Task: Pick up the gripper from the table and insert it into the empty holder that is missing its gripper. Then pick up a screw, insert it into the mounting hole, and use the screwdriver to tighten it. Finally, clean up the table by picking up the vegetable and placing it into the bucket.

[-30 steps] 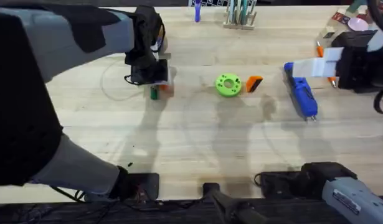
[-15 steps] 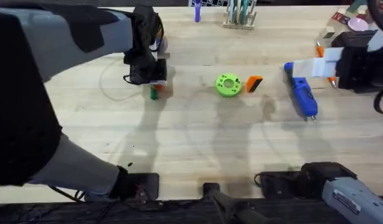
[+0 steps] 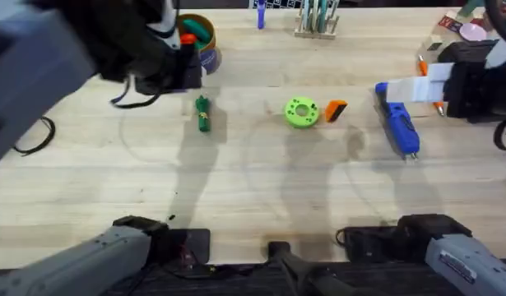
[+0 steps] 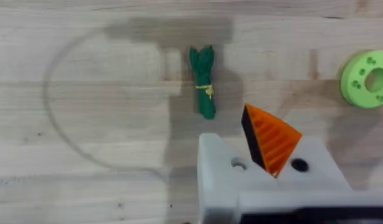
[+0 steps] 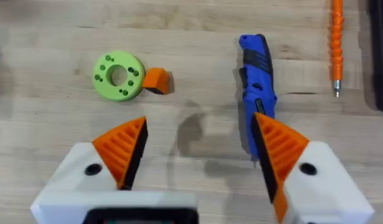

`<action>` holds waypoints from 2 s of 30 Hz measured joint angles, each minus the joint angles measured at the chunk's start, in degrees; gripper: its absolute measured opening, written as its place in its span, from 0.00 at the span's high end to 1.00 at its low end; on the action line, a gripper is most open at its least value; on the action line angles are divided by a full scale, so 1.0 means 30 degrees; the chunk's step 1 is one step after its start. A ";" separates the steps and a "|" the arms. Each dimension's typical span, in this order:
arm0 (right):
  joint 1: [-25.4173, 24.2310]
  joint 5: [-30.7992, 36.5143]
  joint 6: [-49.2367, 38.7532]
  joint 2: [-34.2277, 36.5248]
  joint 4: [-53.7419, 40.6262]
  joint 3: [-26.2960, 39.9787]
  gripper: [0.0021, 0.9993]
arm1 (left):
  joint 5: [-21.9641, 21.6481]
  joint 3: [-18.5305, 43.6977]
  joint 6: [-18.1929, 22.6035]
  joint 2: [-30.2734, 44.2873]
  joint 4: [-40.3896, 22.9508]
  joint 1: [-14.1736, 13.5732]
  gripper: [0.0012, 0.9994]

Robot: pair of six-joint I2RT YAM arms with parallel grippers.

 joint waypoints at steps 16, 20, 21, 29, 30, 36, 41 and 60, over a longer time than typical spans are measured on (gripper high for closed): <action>0.0000 0.0000 0.0000 0.0000 0.0000 0.0000 0.01 | -0.0008 0.0000 0.0017 -0.2966 -0.1082 0.0000 0.02; 0.0000 -0.0004 0.0000 0.0000 0.0000 0.0000 0.01 | -0.0003 0.0000 0.0015 -0.2966 -0.1133 0.0000 0.01; 0.0000 0.0000 0.0000 0.0000 0.0000 0.0000 0.01 | -0.0003 0.0000 0.0019 -0.2966 -0.1160 0.0000 0.01; 0.0000 0.0000 0.0000 0.0000 -0.0007 0.0000 0.01 | -0.0003 0.0000 0.0018 -0.2966 -0.1206 0.0000 0.01; 0.0000 0.0000 0.0000 0.0000 -0.0007 0.0000 0.01 | -0.0003 0.0000 0.0014 -0.2966 -0.1206 0.0000 0.01; 0.0000 -0.0002 0.0000 0.0000 -0.0002 0.0000 0.01 | -0.0003 0.0000 0.0017 -0.2966 -0.1206 0.0000 0.01; 0.0000 -0.0001 0.0000 0.0000 -0.0007 0.0000 0.01 | -0.0010 0.0000 0.0018 -0.2966 -0.1649 0.0000 0.01; 0.0000 0.0000 0.0000 0.0000 -0.0007 0.0000 0.01 | -0.0506 0.0000 0.0019 -0.5682 -0.4696 0.0000 0.01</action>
